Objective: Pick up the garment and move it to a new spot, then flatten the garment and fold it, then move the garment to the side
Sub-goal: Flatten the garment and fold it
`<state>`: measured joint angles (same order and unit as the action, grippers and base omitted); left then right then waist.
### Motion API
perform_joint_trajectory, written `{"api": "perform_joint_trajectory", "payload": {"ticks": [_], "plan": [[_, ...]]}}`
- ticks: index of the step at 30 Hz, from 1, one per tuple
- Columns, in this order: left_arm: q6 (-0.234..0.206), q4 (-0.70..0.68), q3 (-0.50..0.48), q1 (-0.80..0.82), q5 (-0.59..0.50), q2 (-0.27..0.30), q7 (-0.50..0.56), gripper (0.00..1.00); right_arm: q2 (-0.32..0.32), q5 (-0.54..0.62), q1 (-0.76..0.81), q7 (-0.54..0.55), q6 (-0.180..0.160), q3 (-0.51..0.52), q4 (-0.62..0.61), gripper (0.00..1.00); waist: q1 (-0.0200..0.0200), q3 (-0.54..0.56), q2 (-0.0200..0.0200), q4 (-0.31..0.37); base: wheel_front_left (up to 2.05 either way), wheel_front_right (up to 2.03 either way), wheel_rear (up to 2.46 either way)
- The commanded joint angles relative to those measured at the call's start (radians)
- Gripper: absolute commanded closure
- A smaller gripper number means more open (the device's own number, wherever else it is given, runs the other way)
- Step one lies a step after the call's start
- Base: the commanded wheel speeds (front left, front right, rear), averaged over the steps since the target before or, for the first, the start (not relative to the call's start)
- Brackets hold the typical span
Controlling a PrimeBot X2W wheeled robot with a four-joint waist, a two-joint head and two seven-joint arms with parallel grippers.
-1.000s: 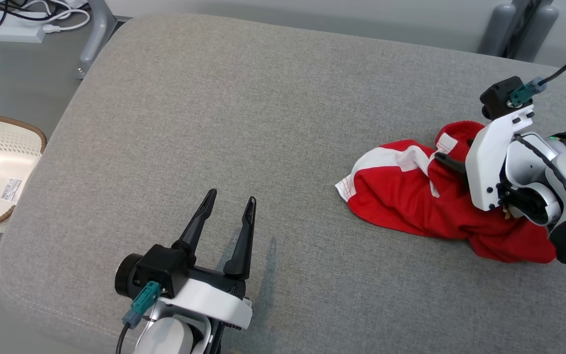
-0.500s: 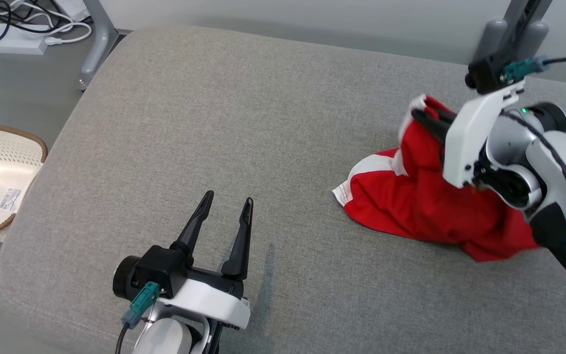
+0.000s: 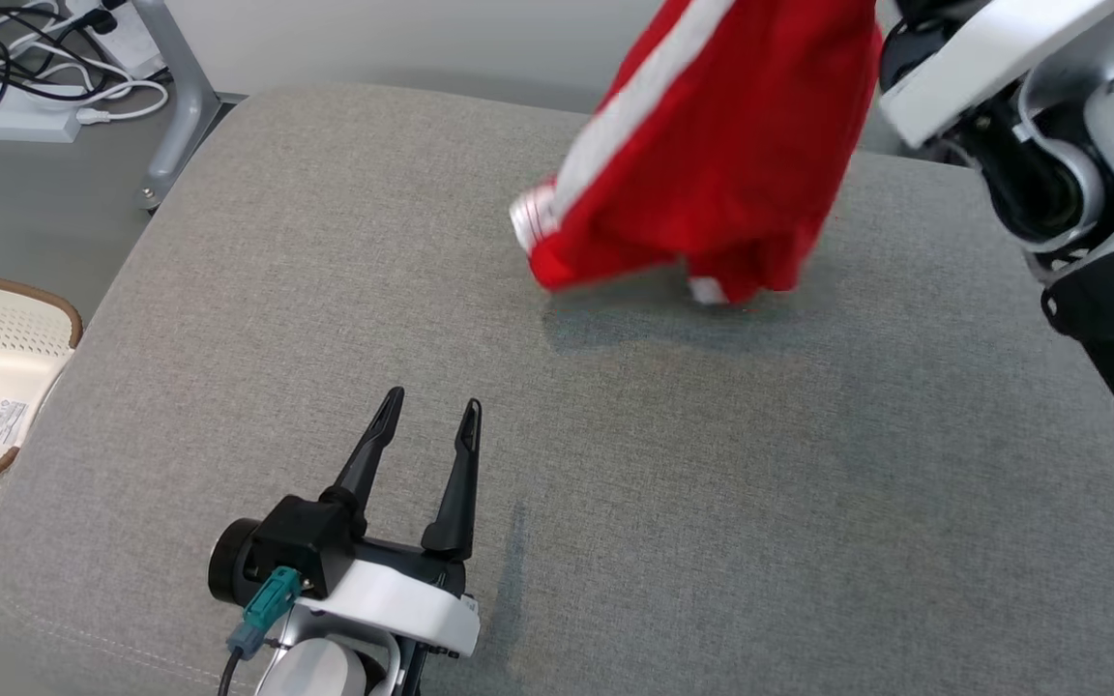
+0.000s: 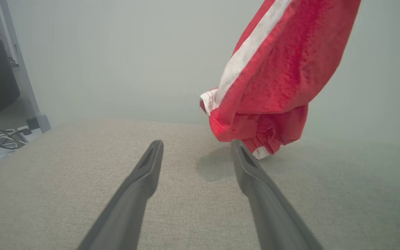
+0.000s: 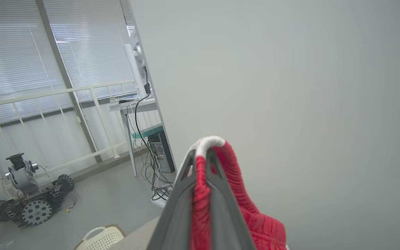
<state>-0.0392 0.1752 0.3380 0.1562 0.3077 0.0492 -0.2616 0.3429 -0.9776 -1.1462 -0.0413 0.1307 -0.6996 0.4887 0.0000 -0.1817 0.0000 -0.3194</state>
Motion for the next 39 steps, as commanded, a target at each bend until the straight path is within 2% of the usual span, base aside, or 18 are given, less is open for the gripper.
{"api": "perform_joint_trajectory", "payload": {"ticks": [1, 4, 8, 11, 20, 25, 28, 34, 35, 36, 39], "plan": [[0.002, -0.003, -0.006, -0.001, -0.008, 0.003, -0.003, 0.00, 0.000, -0.005, -0.002, -0.015, 0.000, 0.002, 0.001, 1.00, 0.0000, 0.002, 0.0000, 0.002, 0.00, 0.00, 0.00], [0.001, -0.006, -0.009, -0.003, -0.008, 0.003, -0.003, 0.00, 0.014, -0.035, 0.030, -0.025, 0.000, 0.002, 0.023, 1.00, 0.0000, 0.005, 0.0000, 0.002, 0.00, 0.00, 0.00], [-0.002, -0.013, -0.005, -0.004, -0.001, 0.003, -0.003, 0.00, 0.075, -0.049, 0.127, -0.025, 0.000, -0.040, 0.041, 1.00, 0.0000, 0.001, 0.0000, -0.001, 0.00, 0.00, 0.00], [-0.003, -0.014, -0.016, -0.010, -0.009, 0.003, -0.003, 0.00, 0.146, -0.076, 0.266, -0.039, 0.000, -0.085, 0.010, 1.00, 0.0000, -0.006, 0.0000, 0.007, 0.00, 0.00, 0.00], [0.009, -0.008, -0.052, -0.013, -0.030, 0.003, -0.003, 0.00, 0.261, -0.165, 0.553, -0.055, 0.000, -0.141, -0.210, 1.00, 0.0000, -0.005, 0.0000, 0.093, 0.00, 0.00, 0.00], [0.019, -0.009, -0.065, 0.005, -0.049, 0.003, -0.003, 0.00, 0.348, -0.191, 0.685, -0.038, 0.000, -0.115, -0.295, 1.00, 0.0000, -0.015, 0.0000, 0.162, 0.00, 0.00, 0.00], [0.024, -0.007, -0.074, 0.014, -0.055, 0.004, -0.003, 0.00, 0.378, -0.189, 0.729, -0.025, 0.000, -0.091, -0.294, 1.00, 0.0000, -0.020, 0.0000, 0.191, 0.00, 0.00, 0.00], [0.031, 0.002, -0.079, 0.020, -0.061, 0.004, -0.003, 0.00, 0.387, -0.177, 0.778, 0.003, 0.000, -0.063, -0.258, 1.00, 0.0000, -0.022, 0.0000, 0.225, 0.00, 0.00, 0.00], [0.032, 0.003, -0.080, 0.019, -0.061, 0.004, -0.003, 0.00, 0.381, -0.175, 0.785, 0.008, 0.000, -0.057, -0.254, 0.52, 0.0000, -0.021, 0.0000, 0.230, 0.00, 0.00, 0.00], [0.034, 0.004, -0.080, 0.019, -0.063, 0.003, -0.003, 0.00, 0.372, -0.180, 0.792, 0.018, 0.000, -0.052, -0.247, 0.00, 0.0000, -0.020, 0.0000, 0.234, 0.00, 0.00, 0.00], [0.037, 0.009, -0.082, 0.022, -0.067, 0.004, -0.003, 0.00, 0.359, -0.166, 0.798, 0.022, 0.000, -0.029, -0.242, 0.00, 0.0000, -0.018, 0.0000, 0.243, 0.00, 0.00, 0.00]]}}
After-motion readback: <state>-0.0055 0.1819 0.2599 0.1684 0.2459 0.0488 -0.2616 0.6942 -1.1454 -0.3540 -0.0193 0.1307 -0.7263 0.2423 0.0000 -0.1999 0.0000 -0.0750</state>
